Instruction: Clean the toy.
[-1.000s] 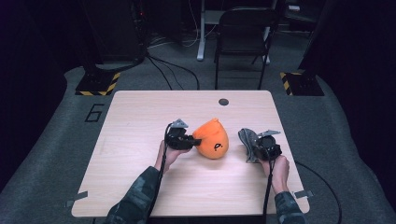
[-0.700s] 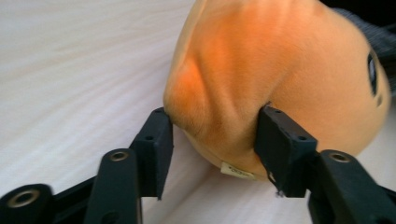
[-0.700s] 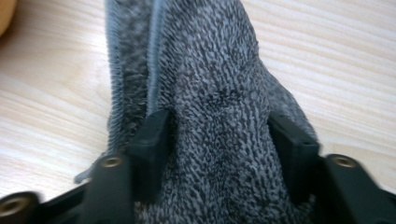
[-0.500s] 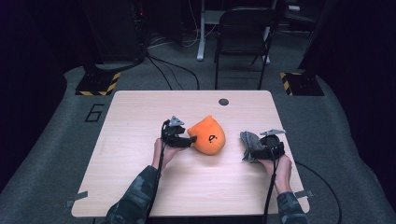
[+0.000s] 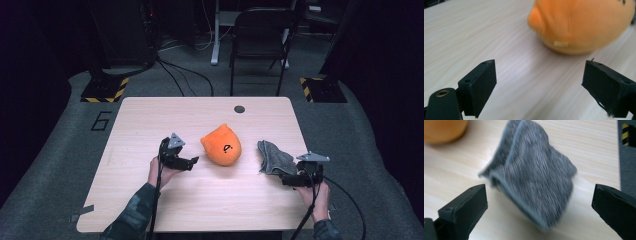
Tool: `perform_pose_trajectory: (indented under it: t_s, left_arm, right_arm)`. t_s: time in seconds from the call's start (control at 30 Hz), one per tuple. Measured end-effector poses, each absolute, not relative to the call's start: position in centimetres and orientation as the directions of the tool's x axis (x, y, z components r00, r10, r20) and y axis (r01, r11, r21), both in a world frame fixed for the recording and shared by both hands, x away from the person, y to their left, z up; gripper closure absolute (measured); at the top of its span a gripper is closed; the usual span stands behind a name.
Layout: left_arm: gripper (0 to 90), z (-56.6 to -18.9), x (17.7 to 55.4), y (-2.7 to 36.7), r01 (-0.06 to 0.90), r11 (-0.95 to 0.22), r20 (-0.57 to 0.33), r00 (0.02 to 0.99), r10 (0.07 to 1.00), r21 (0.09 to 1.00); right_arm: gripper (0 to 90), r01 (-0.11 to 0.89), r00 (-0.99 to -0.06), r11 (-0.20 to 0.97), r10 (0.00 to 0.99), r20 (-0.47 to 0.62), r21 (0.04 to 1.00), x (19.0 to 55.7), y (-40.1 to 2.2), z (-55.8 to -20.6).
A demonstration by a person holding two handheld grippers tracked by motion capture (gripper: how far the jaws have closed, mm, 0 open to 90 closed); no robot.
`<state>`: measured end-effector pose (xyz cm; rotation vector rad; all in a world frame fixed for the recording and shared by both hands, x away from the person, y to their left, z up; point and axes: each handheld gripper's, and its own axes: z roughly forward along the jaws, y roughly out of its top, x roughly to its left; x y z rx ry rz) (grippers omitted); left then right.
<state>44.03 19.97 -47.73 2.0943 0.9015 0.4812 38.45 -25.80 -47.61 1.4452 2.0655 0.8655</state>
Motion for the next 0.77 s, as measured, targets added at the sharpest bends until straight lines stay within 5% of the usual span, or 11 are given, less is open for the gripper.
perform_pose_trajectory:
  t_s: [0.23,0.77]
  left_arm:
    - [7.1,-49.6,41.8,23.3,0.477,-0.462,0.056,0.648,0.76,0.748]
    - [5.2,-52.9,42.0,27.4,0.542,-0.425,0.026,0.595,0.803,0.725]
  right_arm:
    - [0.0,0.67,-0.358,0.304,0.932,-0.065,0.678,35.9,-26.7,-50.4]
    - [0.0,0.694,-0.355,0.29,0.934,-0.037,0.659,36.6,-27.6,-52.2]
